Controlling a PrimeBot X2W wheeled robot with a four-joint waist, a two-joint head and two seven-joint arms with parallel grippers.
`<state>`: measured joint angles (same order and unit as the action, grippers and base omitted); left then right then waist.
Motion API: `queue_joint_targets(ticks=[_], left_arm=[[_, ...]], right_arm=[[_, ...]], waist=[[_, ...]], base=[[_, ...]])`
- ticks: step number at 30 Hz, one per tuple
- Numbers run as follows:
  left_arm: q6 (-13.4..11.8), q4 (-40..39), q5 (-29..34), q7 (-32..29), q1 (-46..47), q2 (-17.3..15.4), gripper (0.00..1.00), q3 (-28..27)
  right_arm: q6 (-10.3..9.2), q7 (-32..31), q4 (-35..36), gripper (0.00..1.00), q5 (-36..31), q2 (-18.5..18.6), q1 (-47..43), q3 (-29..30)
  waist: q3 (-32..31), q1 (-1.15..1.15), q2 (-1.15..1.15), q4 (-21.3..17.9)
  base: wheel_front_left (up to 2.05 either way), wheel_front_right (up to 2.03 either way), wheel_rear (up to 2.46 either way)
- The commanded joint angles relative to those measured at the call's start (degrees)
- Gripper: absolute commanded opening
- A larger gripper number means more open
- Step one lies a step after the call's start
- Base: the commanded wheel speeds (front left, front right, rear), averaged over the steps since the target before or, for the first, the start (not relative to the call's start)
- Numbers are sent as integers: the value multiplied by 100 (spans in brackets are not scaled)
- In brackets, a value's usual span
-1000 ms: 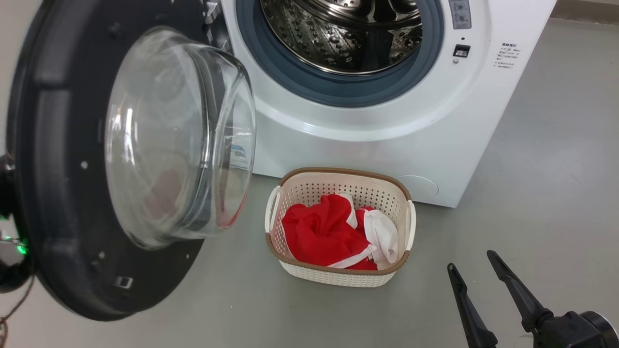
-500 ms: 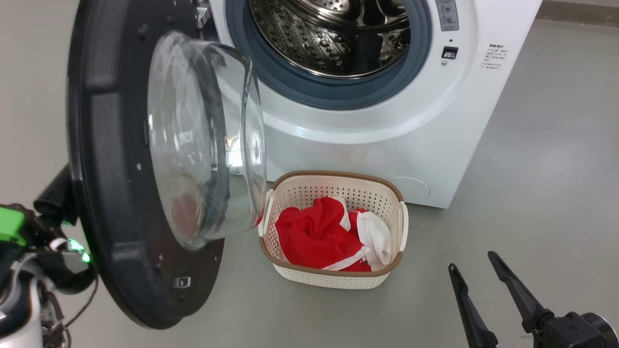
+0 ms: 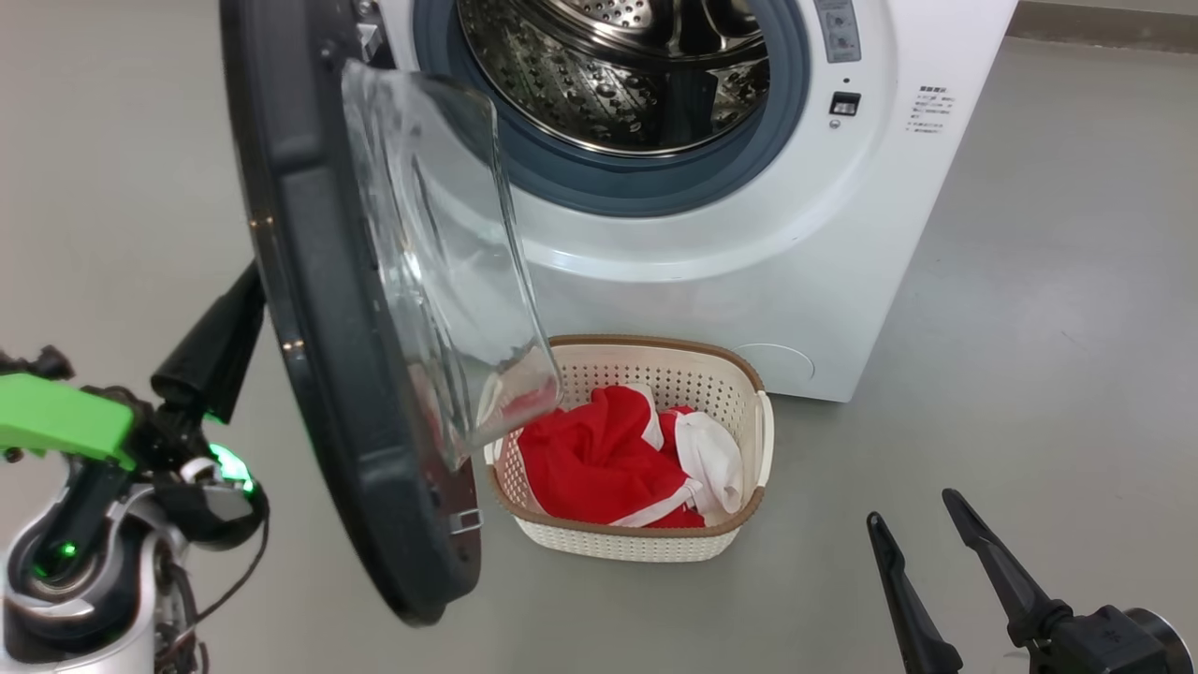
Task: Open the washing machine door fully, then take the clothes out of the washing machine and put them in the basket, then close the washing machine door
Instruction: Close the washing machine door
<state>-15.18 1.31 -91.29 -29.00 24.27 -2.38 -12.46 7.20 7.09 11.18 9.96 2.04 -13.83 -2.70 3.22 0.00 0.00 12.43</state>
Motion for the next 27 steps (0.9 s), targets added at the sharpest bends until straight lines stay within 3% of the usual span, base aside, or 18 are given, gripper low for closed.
queue_joint_targets(ticks=[1, 27], left_arm=[[5, -203, -93, 7, -1, -62, 0, 5], [252, 69, -780, 704, 330, -51, 0, 899]], right_arm=[[29, 61, 125, 100, 27, 84, 222, -153], [29, 135, 95, 100, 50, 84, 350, -142]], waist=[[3, 0, 0, -48], [331, 0, 0, -849]], base=[[0, 0, 0], [0, 0, 0]])
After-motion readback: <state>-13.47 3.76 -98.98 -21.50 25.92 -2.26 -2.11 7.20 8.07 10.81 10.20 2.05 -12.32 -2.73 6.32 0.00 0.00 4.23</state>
